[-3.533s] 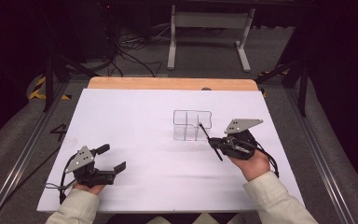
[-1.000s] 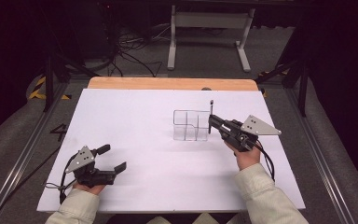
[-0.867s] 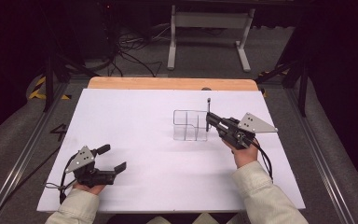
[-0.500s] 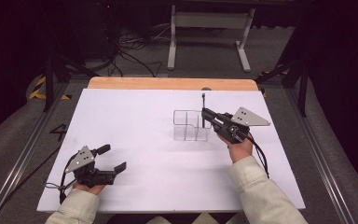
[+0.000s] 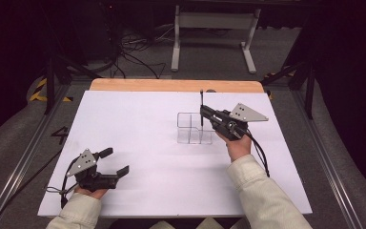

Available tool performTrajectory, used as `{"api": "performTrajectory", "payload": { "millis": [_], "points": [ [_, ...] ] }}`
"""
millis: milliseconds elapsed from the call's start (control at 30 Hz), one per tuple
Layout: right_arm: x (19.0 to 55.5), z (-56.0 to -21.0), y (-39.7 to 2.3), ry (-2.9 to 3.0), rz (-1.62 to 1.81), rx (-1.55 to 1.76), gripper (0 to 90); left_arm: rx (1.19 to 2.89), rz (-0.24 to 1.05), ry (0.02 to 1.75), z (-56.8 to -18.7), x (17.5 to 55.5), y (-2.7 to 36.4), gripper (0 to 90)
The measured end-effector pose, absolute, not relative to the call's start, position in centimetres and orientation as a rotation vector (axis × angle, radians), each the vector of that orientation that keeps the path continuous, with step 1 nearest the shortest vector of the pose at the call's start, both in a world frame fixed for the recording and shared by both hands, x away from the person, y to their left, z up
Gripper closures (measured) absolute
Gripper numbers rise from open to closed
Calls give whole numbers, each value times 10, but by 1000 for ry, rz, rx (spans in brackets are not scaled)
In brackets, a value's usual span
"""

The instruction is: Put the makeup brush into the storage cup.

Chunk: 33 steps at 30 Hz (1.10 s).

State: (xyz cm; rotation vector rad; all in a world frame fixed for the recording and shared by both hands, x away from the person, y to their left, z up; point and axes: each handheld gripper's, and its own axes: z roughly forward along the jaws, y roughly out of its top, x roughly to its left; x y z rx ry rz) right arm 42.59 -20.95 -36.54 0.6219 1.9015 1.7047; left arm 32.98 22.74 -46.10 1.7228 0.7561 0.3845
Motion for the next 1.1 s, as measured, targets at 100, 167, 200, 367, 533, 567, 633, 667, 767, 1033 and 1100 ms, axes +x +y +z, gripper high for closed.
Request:
{"api": "performTrajectory", "payload": {
  "millis": [100,167,200,367,533,567,633,667,767,1033,1100],
  "points": [
    [429,-365,-206,1904,1705,617,832,1723,384,755,-461,330,227,51],
    [431,-365,-204,1903,1706,619,832,1723,384,755,-461,330,227,51],
    [432,-365,-203,1903,1707,617,832,1723,384,755,-461,330,227,51],
    [437,-366,-199,1901,1708,625,832,1724,382,753,-461,330,227,51],
    [442,-370,-196,1895,1705,643,832,1724,381,752,-461,330,227,51],
    [443,-370,-196,1896,1703,645,832,1723,381,752,-461,330,227,51],
    [445,-372,-196,1891,1705,646,832,1724,380,751,-461,330,227,51],
    [446,-372,-196,1892,1701,655,832,1723,380,750,-461,330,227,51],
    [449,-376,-198,1898,1699,682,832,1724,380,750,-461,330,227,51],
    [452,-384,-196,1904,1703,714,831,1724,380,749,-461,330,227,51],
    [452,-386,-195,1910,1695,721,831,1727,379,748,-461,330,227,51]
  ]
}}
